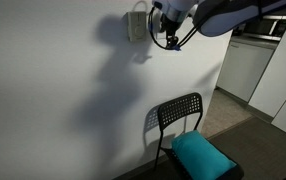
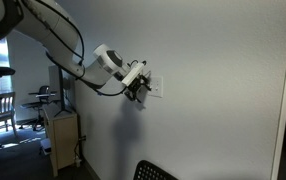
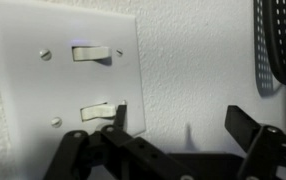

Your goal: Turn on the light

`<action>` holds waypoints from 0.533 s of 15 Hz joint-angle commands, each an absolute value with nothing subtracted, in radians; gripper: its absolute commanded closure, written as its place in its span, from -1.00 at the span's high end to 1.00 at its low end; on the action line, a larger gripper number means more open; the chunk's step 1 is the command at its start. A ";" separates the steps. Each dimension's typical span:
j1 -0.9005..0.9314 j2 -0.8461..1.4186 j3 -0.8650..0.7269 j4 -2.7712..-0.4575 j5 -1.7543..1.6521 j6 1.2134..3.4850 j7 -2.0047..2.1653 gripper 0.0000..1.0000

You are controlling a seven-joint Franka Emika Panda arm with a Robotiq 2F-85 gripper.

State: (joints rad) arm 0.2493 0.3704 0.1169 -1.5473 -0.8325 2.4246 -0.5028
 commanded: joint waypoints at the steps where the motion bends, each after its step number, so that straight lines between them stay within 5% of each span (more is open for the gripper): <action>1: 0.244 0.347 0.088 -1.526 -0.918 2.398 -0.452 1.00; 8: 0.243 0.347 0.098 -1.505 -0.968 2.357 -0.443 1.00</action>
